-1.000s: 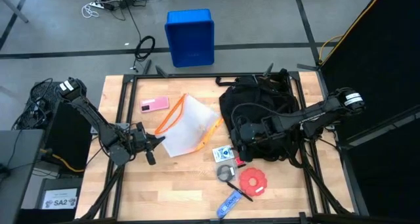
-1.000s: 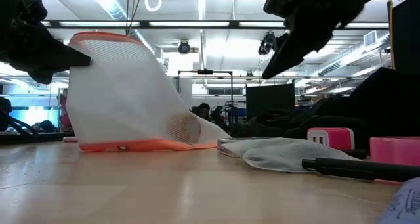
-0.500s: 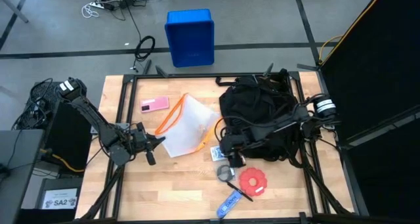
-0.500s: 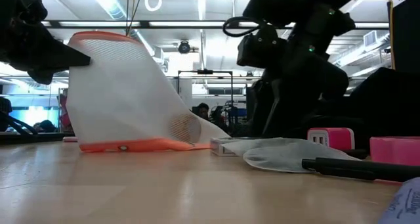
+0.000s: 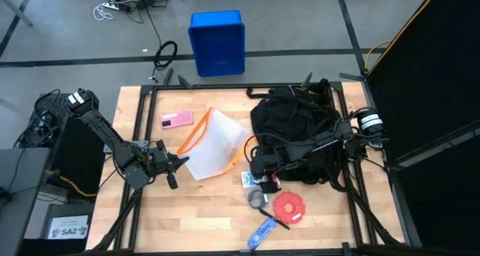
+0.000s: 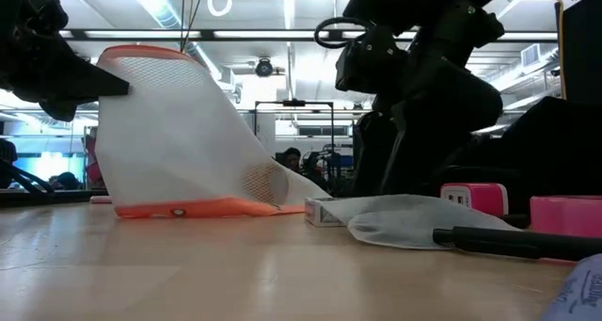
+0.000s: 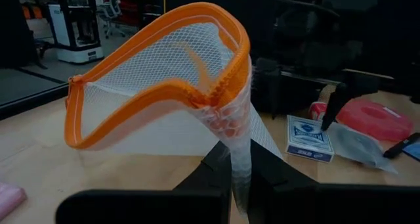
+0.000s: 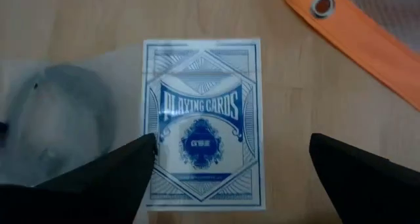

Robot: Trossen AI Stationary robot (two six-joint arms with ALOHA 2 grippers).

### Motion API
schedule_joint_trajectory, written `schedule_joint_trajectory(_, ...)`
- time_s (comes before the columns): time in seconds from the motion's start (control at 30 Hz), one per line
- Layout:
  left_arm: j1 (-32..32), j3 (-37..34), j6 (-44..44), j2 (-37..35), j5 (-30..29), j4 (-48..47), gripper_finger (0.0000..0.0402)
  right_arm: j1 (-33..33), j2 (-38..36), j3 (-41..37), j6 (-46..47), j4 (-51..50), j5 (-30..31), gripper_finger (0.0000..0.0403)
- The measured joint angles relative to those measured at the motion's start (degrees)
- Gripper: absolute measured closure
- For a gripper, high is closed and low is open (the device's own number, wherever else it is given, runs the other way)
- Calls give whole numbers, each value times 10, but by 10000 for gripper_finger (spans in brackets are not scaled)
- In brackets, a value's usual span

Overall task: Unpack backpack
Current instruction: Put the deck of cards into the zip bag

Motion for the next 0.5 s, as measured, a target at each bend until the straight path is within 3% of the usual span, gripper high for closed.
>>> schedule_joint_trajectory(0.5, 0, 0, -2, 0, 8, 0, 402, 23, 1, -2, 34, 31, -42, 10)
